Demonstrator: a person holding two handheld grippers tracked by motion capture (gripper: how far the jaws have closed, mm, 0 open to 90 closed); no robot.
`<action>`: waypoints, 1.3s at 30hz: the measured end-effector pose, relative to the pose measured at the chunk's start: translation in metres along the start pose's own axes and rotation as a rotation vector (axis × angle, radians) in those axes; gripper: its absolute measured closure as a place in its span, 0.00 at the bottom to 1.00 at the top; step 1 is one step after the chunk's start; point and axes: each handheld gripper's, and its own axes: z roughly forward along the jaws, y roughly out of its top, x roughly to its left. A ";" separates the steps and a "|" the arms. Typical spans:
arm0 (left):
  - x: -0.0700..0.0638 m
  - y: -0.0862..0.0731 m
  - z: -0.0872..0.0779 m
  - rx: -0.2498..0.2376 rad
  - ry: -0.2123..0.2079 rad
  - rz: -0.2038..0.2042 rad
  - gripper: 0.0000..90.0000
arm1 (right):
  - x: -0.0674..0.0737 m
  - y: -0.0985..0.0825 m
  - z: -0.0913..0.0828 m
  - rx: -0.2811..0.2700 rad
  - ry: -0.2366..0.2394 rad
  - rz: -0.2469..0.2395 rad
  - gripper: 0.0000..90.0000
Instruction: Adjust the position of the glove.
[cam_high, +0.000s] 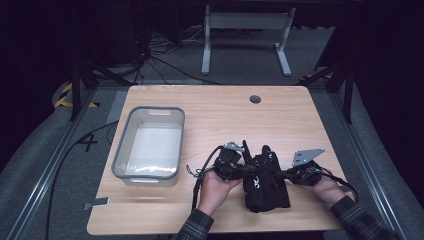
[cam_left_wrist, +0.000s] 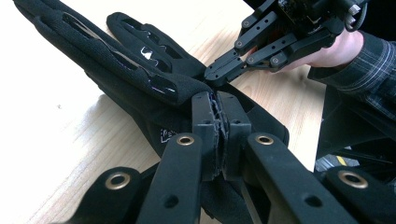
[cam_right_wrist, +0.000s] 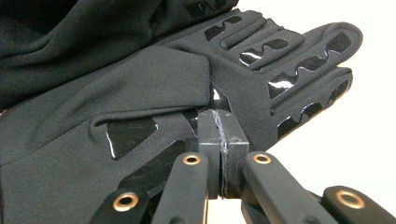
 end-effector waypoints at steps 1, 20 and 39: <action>0.001 0.001 0.001 0.003 -0.003 0.002 0.97 | 0.000 0.000 0.000 0.000 0.000 0.000 1.00; -0.007 0.024 0.048 0.047 -0.038 0.040 0.94 | 0.000 0.000 0.000 -0.007 0.000 -0.011 1.00; -0.016 0.020 0.028 0.024 0.006 0.123 1.00 | -0.027 -0.028 -0.039 -0.079 -0.094 0.110 0.83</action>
